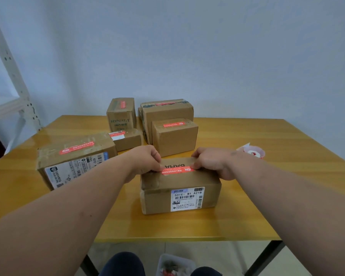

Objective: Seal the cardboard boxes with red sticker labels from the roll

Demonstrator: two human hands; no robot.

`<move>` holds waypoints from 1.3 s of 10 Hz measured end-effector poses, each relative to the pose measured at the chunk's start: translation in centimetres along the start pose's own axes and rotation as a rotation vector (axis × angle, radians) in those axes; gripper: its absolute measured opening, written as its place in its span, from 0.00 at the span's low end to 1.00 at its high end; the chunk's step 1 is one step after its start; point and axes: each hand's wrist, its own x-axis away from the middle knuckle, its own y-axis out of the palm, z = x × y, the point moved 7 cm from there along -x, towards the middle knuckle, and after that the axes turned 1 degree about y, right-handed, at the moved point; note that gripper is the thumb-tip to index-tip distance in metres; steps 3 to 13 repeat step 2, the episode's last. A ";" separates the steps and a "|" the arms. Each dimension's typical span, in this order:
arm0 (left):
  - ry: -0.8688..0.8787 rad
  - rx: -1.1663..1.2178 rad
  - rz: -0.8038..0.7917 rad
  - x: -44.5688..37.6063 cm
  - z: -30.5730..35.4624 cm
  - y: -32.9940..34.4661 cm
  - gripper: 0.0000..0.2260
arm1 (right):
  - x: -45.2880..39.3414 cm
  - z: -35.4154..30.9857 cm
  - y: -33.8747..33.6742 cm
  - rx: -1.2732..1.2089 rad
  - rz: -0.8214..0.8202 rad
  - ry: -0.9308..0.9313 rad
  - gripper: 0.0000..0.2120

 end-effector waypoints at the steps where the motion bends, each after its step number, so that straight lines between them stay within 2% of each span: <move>1: 0.000 0.012 0.003 -0.4 -0.4 -0.5 0.09 | 0.2 0.3 0.1 -0.038 -0.013 -0.010 0.23; 2: 0.014 -0.023 0.068 -0.7 -0.3 -1.0 0.10 | 1.3 -1.6 -1.6 0.155 0.107 -0.121 0.28; 13: 0.014 -0.023 0.068 -0.7 -0.3 -1.0 0.10 | 1.3 -1.6 -1.6 0.155 0.107 -0.121 0.28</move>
